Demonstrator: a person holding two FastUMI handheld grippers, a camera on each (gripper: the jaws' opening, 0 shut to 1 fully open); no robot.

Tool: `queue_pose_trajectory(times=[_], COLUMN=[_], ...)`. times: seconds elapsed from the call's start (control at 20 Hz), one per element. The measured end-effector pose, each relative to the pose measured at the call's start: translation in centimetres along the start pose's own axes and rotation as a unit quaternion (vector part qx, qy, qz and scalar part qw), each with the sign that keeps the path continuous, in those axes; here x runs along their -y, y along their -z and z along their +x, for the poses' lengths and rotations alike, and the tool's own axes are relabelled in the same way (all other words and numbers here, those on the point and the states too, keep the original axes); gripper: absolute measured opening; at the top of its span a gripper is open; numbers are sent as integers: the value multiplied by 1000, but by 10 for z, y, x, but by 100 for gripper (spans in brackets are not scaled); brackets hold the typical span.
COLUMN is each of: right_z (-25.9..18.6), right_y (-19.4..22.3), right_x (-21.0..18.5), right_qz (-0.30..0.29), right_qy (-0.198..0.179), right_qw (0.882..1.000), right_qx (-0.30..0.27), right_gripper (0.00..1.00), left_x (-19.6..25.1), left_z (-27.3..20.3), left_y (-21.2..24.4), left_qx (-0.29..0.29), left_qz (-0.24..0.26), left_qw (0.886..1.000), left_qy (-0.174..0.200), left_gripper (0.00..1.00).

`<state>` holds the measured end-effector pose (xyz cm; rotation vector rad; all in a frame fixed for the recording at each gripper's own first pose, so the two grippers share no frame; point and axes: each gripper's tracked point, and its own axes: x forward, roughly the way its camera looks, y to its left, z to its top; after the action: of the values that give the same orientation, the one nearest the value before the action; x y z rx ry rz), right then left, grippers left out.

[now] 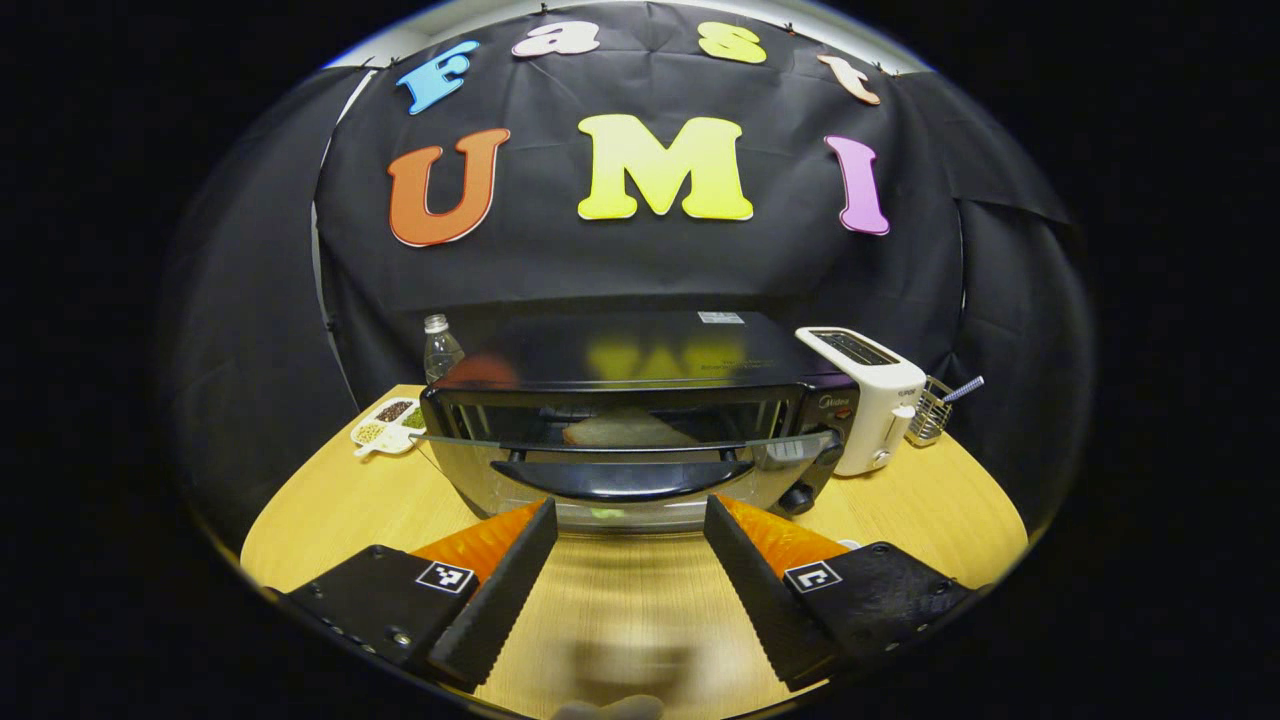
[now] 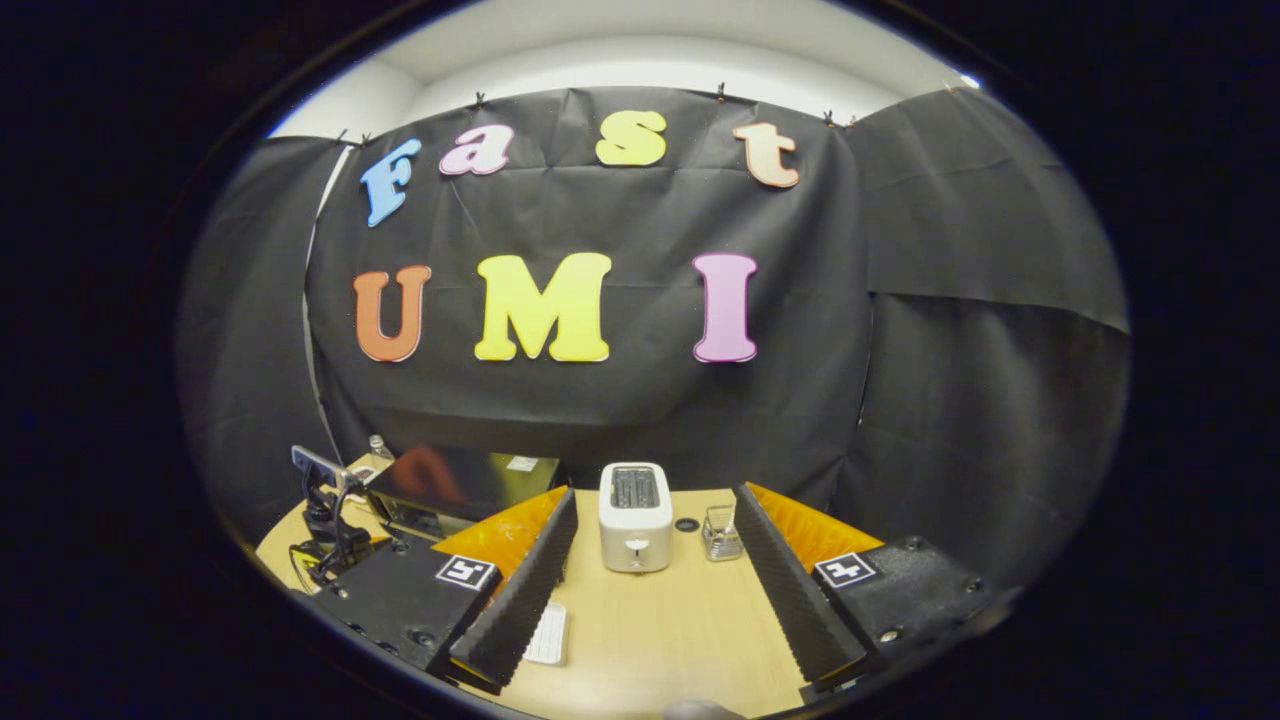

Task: Open the electric oven with the left hand, put the food in, and close the electric oven.

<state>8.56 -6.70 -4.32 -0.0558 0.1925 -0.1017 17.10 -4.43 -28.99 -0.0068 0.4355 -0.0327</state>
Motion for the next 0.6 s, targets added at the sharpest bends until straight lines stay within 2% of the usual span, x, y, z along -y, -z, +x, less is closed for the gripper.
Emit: queue_pose_trajectory(times=[0.1,0.15,0.2,0.3,0.35,0.4,0.45,0.6], right_z=[1,0,1,1,1,0,0,-1], right_y=[-1,-2,-4,-6,-7,-9,-12,-19], right_x=[-1,-2,-2,-6,-9,-13,-19,-33], right_qz=[2,2,2,5,6,8,9,9], right_qy=[-1,-1,0,-5,-8,-12,-18,-36], right_qw=[1000,1000,1000,1000,1000,1000,1000,999], right_qx=[-1,-1,0,3,4,6,9,19], right_gripper=[100,91,100,100,91,100,91,91], left_x=[0,0,-1,-4,-5,-7,-9,-20], left_z=[3,3,1,-3,-6,-10,-15,-35], left_y=[-4,-6,-8,-10,-12,-16,-19,-33], left_qx=[2,4,6,9,11,15,18,32], left_qz=[3,3,2,2,2,2,1,-6], left_qw=[1000,1000,1000,1000,1000,1000,1000,999], left_qy=[2,2,1,-1,-1,-3,-5,-15], left_gripper=[97,97,96,97,97,97,97,97])
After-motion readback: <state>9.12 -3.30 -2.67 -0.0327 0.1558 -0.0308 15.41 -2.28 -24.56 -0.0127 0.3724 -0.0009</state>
